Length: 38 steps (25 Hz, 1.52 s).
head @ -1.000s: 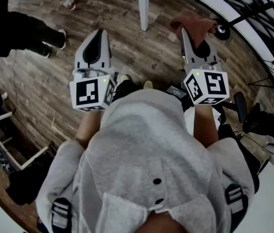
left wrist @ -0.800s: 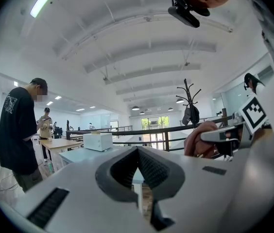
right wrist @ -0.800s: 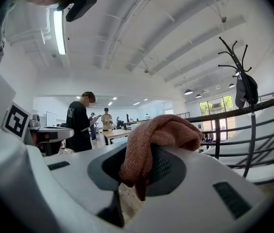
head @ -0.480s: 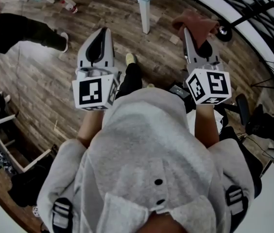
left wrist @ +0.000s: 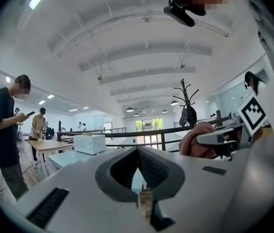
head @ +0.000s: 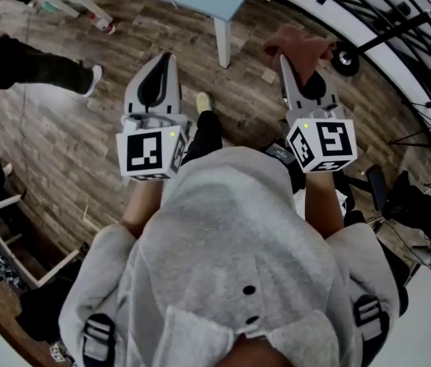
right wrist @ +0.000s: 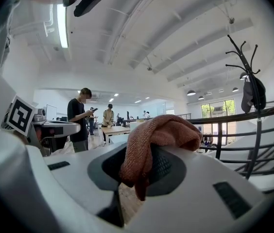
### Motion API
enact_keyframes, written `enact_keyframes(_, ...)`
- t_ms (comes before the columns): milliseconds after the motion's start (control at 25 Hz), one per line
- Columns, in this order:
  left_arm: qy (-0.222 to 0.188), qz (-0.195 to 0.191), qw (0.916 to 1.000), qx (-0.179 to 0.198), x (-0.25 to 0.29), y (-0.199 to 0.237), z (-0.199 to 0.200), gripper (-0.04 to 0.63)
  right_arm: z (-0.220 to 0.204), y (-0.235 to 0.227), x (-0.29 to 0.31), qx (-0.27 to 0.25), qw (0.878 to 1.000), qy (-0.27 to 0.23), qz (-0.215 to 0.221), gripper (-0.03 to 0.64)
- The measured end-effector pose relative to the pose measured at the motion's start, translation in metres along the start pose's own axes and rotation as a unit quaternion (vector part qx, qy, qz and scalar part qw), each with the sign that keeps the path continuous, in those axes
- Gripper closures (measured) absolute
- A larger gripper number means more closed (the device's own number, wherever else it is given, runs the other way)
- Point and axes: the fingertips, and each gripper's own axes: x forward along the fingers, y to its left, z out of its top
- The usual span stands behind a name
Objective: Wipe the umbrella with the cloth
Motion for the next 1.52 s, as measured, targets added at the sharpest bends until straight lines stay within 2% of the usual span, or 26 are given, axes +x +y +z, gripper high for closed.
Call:
enact_keyframes(200, 0.005, 0.001, 1.0000, -0.005, 0.044, 0.026, -0.004, 0.583, 0.003, -0.015, 0.048, -0.004, 1.000, 0.014, -0.001, 0.538)
enact_keyframes(400, 0.038, 0.001, 0.9992, -0.010, 0.090, 0.058, -0.016, 0.583, -0.005, -0.021, 0.097, -0.006, 0.999, 0.043, 0.003, 0.538)
enact_keyframes(800, 0.054, -0.024, 0.9982, -0.013, 0.172, 0.108, -0.015, 0.583, 0.007, -0.034, 0.189, 0.007, 0.998, 0.060, -0.001, 0.538)
enact_keyframes(1200, 0.054, -0.046, 0.9971, -0.028, 0.226, 0.154, -0.021, 0.583, 0.016, -0.031, 0.259, -0.011, 0.997, 0.076, -0.003, 0.538)
enact_keyframes(1520, 0.053, -0.038, 0.9969, -0.045, 0.250, 0.200, -0.031, 0.583, 0.021, -0.021, 0.310, -0.026, 0.996, 0.084, -0.004, 0.538)
